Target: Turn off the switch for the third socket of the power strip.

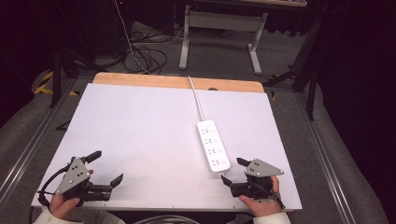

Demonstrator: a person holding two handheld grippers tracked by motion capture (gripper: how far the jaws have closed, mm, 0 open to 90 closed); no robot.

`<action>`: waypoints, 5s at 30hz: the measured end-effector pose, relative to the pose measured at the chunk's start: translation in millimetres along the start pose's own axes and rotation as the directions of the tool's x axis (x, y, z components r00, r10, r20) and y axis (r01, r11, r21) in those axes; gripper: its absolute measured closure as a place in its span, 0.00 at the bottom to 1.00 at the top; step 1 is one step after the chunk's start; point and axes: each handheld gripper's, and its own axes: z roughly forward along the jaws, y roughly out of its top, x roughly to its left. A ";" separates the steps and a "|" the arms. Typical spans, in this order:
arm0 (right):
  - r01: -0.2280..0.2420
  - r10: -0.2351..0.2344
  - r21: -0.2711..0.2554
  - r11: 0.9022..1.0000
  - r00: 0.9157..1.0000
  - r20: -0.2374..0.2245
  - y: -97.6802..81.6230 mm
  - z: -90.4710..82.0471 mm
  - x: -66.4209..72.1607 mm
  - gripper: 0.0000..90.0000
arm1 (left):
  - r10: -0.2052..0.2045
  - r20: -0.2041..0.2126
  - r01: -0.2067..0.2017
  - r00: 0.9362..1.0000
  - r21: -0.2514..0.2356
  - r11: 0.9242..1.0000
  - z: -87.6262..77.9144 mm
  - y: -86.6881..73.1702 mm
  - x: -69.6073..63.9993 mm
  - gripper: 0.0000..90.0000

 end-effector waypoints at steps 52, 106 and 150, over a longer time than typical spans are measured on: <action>0.067 -0.065 0.061 0.996 0.998 -0.025 48.9 -6.2 -5.7 0.41 | 0.029 0.004 -0.029 1.000 0.018 0.999 -0.4 0.1 -5.6 0.00; -0.033 0.030 0.182 0.983 0.999 0.019 87.8 49.8 -54.1 0.60 | 0.036 0.019 -0.036 0.999 0.028 0.999 -0.7 -0.3 -5.9 0.00; 0.013 0.004 0.415 0.910 0.999 -0.040 77.1 85.8 -52.3 1.00 | 0.037 0.018 -0.038 0.999 0.038 0.999 -0.2 -0.4 -5.4 0.00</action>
